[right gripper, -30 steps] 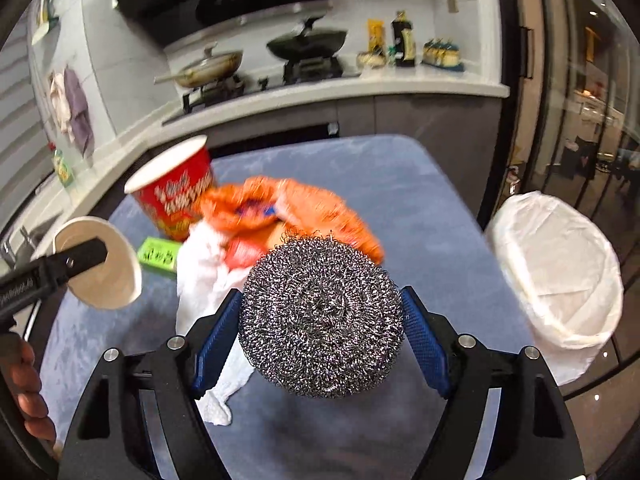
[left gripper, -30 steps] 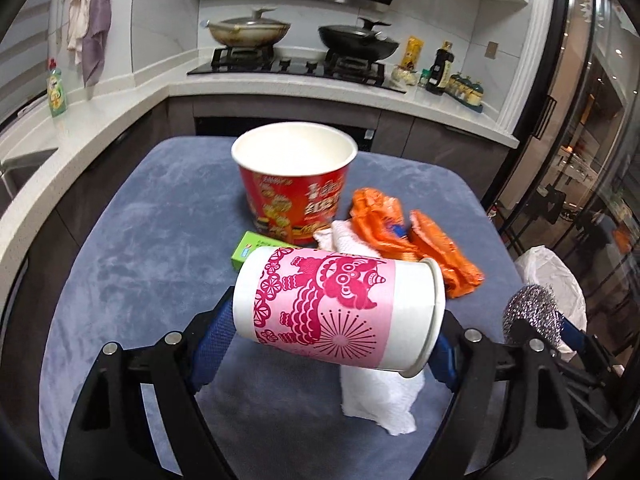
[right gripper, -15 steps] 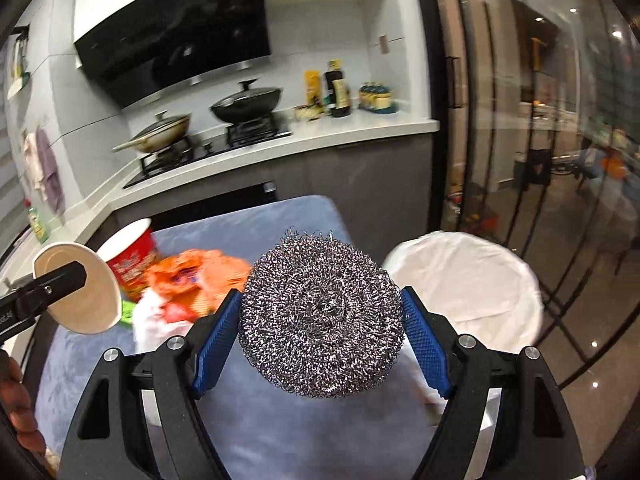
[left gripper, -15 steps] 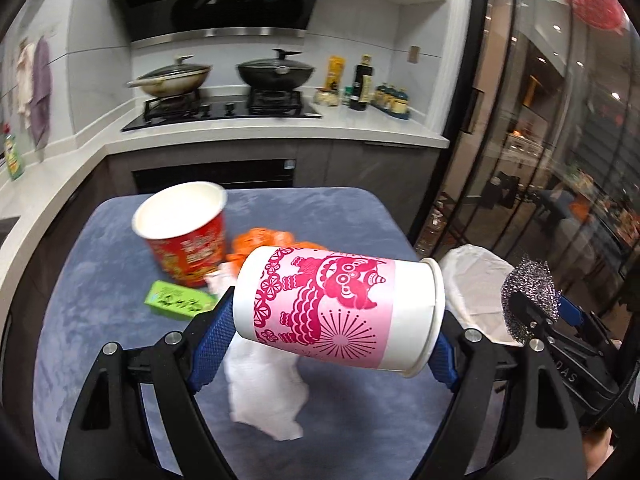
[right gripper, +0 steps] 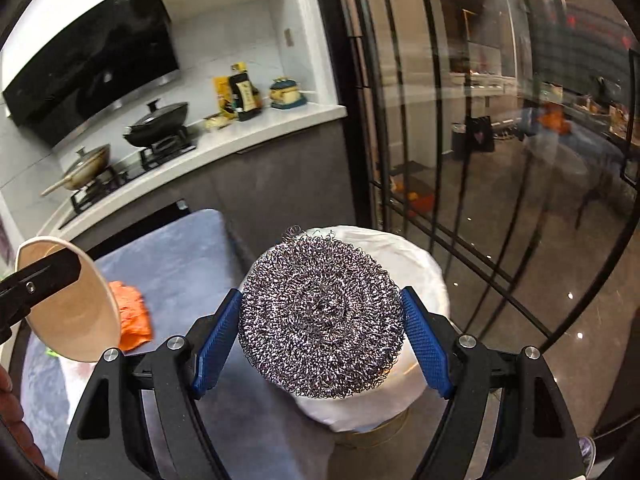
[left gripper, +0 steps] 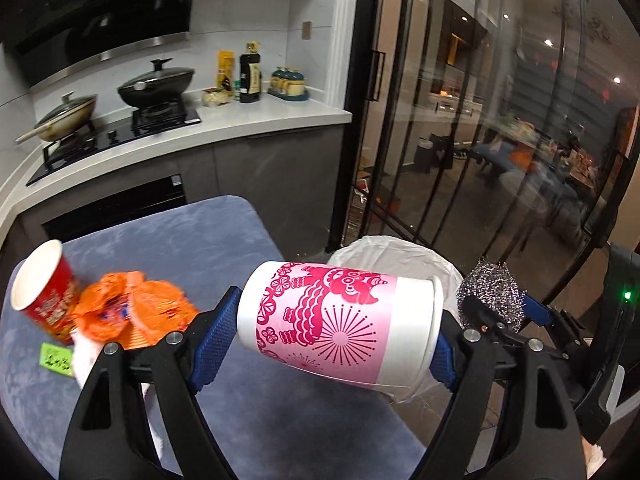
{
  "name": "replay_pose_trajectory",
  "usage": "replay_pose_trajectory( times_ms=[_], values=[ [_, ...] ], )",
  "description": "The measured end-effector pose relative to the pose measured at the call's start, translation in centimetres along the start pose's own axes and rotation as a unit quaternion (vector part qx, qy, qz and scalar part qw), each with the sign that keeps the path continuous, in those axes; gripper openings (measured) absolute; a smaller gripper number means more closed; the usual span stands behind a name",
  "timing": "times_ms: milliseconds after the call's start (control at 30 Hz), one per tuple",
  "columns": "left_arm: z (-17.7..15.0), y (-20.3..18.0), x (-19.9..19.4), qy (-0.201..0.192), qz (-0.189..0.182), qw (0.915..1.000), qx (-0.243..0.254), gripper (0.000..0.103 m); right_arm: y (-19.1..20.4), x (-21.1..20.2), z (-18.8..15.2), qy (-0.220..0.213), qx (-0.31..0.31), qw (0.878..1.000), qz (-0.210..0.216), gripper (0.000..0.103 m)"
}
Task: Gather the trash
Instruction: 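Carry the cup and steel wool to the bin and release both, then grasp the orange snack wrapper with the right tool while the left tool grasps the paper towel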
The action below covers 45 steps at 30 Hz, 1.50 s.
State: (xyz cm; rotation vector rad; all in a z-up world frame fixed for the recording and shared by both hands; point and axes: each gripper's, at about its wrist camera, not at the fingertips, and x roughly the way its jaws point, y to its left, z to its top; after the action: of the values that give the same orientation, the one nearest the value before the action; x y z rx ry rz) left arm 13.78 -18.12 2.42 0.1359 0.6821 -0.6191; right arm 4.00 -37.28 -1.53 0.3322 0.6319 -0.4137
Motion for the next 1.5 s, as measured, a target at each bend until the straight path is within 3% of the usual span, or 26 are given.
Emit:
replay_pose_trajectory(
  times_ms=[300,567,667,767,1133,1500],
  values=[
    [1.1,-3.2,5.6,0.035,-0.018,0.9991,0.018,0.077,-2.7,4.1,0.3,0.023,0.007,0.999,-0.024,0.075],
    [2.0,-5.4,9.9,0.079,-0.059,0.9951,0.012,0.077,-3.5,7.1,0.4,0.047,0.012,0.998,-0.039,0.078],
    [2.3,-5.7,10.6,0.086,-0.067,0.9941,0.001,0.083,-3.7,7.6,0.4,0.051,0.021,0.998,-0.036,0.081],
    [2.6,-5.4,10.4,0.076,-0.062,0.9951,-0.01,0.093,-4.1,7.7,0.7,0.048,0.033,0.998,-0.032,0.084],
    [2.8,-2.6,8.4,0.058,-0.043,0.9967,-0.037,0.093,-2.9,5.4,1.3,0.023,0.03,0.999,-0.019,0.084],
    [1.8,3.3,3.7,0.033,0.005,0.997,-0.07,0.094,3.2,2.0,1.9,-0.006,-0.014,1.0,0.025,0.084]
  ],
)
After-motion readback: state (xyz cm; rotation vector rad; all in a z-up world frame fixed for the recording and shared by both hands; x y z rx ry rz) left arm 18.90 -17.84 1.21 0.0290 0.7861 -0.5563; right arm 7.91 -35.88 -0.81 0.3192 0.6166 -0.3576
